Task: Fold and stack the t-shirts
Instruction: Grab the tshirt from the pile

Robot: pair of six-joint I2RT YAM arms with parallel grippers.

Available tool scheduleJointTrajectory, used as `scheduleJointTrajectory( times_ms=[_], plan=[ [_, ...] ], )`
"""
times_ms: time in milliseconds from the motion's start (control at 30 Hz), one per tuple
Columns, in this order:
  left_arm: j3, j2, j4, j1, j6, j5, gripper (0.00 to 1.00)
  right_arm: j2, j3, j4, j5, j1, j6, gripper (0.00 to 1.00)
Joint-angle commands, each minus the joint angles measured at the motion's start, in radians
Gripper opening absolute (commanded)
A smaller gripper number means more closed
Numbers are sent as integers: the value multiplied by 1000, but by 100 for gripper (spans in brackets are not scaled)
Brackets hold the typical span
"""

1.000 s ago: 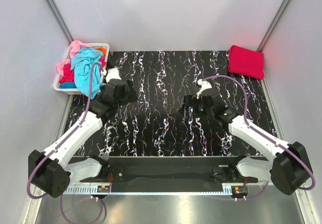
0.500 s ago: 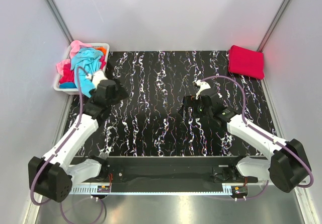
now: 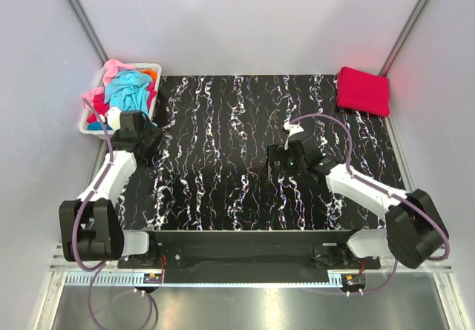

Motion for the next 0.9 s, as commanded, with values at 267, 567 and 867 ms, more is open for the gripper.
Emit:
scheduleJointTrajectory(
  times_ms=[267, 567, 867],
  plan=[
    [160, 139, 45, 24, 8, -315, 79, 109, 70, 66, 24, 12, -30, 99],
    [227, 284, 61, 33, -21, -275, 59, 157, 93, 66, 28, 12, -56, 100],
    [186, 176, 44, 14, -29, -220, 0, 192, 113, 68, 30, 12, -38, 100]
  ],
)
